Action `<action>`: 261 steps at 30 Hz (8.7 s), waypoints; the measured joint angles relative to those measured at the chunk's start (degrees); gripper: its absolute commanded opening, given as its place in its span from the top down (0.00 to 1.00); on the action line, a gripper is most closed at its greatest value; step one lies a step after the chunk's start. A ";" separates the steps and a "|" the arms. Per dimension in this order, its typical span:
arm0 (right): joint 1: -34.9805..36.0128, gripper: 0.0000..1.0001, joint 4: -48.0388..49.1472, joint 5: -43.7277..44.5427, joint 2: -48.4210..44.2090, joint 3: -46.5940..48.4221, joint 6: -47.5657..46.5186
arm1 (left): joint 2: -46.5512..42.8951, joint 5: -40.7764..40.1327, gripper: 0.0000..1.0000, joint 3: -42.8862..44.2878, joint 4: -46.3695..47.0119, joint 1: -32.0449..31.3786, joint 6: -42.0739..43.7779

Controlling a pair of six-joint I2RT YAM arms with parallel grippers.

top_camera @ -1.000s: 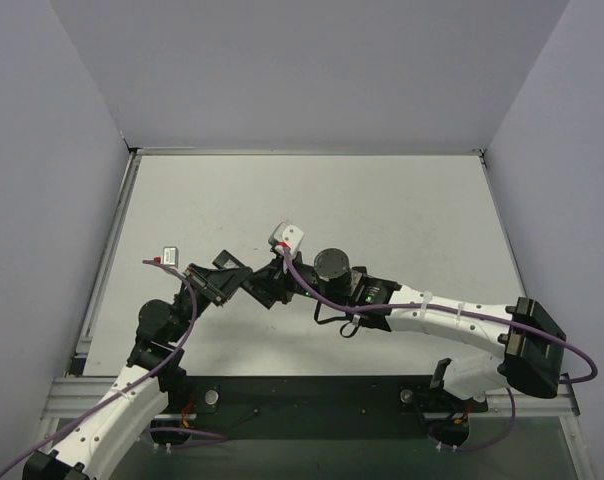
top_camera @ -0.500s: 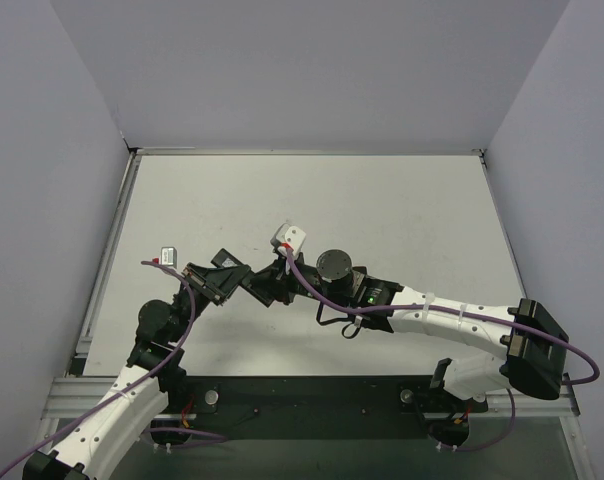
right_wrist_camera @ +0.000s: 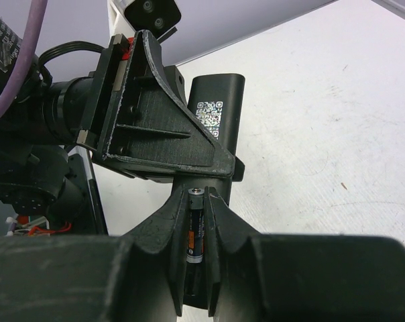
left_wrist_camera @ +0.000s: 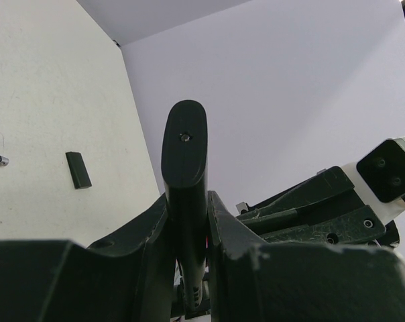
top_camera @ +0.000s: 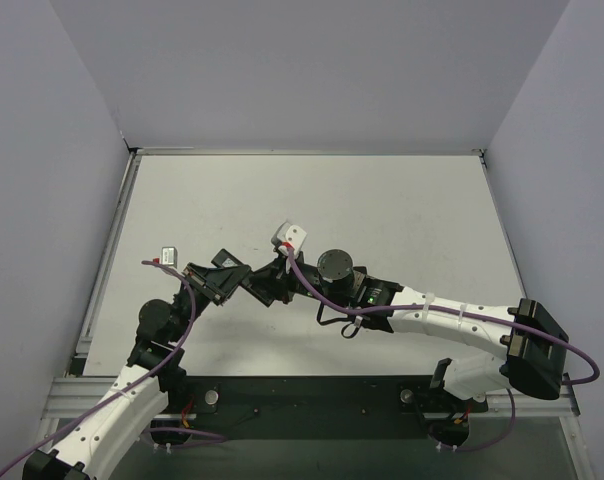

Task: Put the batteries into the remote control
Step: Load the battery into the remote control, then pick up the battery from the center of the board.

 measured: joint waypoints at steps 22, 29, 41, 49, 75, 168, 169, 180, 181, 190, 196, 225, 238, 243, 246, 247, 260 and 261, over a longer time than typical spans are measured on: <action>0.83 1.00 0.72 0.28 0.00 -0.42 0.68 | 0.22 -0.55 1.00 0.00 0.00 0.00 0.22; 1.31 1.00 0.74 0.31 0.00 -0.46 1.11 | 0.26 -1.09 1.00 0.00 0.09 0.00 0.20; 1.46 1.00 1.14 0.96 0.00 -1.07 1.07 | -0.66 -1.14 1.00 0.00 0.87 0.00 0.15; 1.46 0.94 1.16 0.96 0.00 -1.07 1.14 | -0.74 -1.16 1.00 0.00 0.87 0.00 0.17; 1.51 0.82 -1.16 1.62 0.00 -1.07 0.46 | -0.46 -0.76 1.00 0.33 -0.04 0.00 2.80; -4.33 0.88 -39.56 -30.91 0.87 18.69 -45.46 | 10.01 19.58 1.00 10.93 -1.75 -0.20 10.27; -4.50 0.87 -39.56 -30.91 0.87 18.69 -45.46 | 10.01 19.58 1.00 10.93 -1.73 -0.20 10.25; -4.76 0.88 -37.70 -30.51 0.83 17.55 -45.42 | 9.99 17.88 1.00 10.69 -1.25 -0.20 7.06; -4.90 0.88 -37.35 -30.49 0.81 17.29 -45.44 | 9.99 17.57 1.00 10.58 -1.25 -0.20 6.62; -5.05 0.94 -34.93 -30.47 0.66 15.91 -45.44 | 9.99 16.48 1.00 10.12 -1.27 -0.20 5.25; -5.40 0.95 -33.05 -30.51 0.26 14.53 -45.42 | 10.01 15.76 1.00 10.12 -1.07 -0.22 4.44; -3.37 0.69 -29.99 -27.47 0.02 13.03 -43.06 | 7.13 13.90 1.00 10.43 -5.03 -0.20 8.76; -3.56 0.27 -23.39 -23.71 -4.44 11.54 -26.49 | 7.17 13.81 1.00 10.47 -4.26 -0.20 14.19; -7.32 0.04 -20.61 -18.29 -8.17 10.14 -13.44 | 6.64 13.57 1.00 10.03 -4.09 -0.20 16.15; -11.43 0.00 -20.46 -14.80 -9.38 8.31 -6.14 | 5.14 12.76 1.00 9.92 -5.16 -0.20 17.94; -12.81 0.02 -20.74 -13.60 -9.40 7.74 -3.98 | 4.15 12.00 1.00 9.92 -6.27 -0.20 19.02; -25.18 0.34 -38.07 -9.07 13.70 15.21 1.38 | -8.52 1.33 1.00 9.20 -26.88 -0.20 25.68; -25.20 0.38 -38.95 -9.07 15.85 16.24 0.83 | -9.09 0.98 1.00 8.96 -27.71 -0.20 25.68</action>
